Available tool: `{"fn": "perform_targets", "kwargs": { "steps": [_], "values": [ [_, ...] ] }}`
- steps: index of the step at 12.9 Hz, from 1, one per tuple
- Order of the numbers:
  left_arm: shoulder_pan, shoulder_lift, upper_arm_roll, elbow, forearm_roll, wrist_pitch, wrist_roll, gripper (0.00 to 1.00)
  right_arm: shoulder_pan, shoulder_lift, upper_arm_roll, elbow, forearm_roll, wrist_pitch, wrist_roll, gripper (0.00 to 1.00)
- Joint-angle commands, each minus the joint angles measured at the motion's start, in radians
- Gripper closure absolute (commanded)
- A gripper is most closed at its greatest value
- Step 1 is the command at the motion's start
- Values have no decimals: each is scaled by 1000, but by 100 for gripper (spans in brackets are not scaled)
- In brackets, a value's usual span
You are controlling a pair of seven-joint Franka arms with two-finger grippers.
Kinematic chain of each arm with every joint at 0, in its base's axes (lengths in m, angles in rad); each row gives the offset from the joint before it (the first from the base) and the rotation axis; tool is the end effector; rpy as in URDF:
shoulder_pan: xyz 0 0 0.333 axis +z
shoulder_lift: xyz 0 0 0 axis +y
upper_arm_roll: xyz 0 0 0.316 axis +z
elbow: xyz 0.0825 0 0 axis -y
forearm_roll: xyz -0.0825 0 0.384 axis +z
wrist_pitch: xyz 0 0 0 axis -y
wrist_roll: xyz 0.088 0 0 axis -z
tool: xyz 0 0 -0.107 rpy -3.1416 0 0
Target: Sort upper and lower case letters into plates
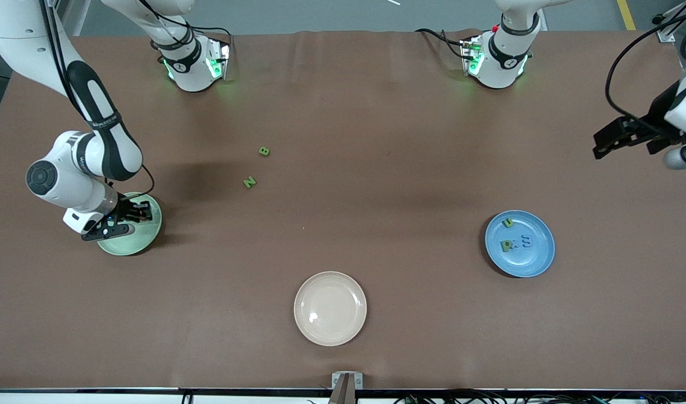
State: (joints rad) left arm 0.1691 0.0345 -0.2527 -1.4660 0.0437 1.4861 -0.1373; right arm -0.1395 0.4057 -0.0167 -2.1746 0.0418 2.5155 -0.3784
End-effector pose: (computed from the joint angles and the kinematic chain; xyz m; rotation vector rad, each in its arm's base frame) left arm 0.5554 -0.0387 0.6476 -3.1041 -0.0888 0.0146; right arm 0.5488 -0.0869 0.1972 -3.0933 -0.2927 0.0900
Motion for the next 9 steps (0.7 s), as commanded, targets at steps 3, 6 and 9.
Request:
{"fn": "perform_targets", "kwargs": {
  "steps": [3,6,9],
  "values": [
    [-45,-88,46,-77,-15,-6,25,0,-42,19,15,-13,-2,37,-40,81],
    [-43,-82,49,-71,-18,-3,31,0,-42,28,15,-14,-2,43,-39,76],
    [-45,-79,41,-68,-18,5,31,0,-37,9,15,-7,-2,11,-36,0]
  ]
}}
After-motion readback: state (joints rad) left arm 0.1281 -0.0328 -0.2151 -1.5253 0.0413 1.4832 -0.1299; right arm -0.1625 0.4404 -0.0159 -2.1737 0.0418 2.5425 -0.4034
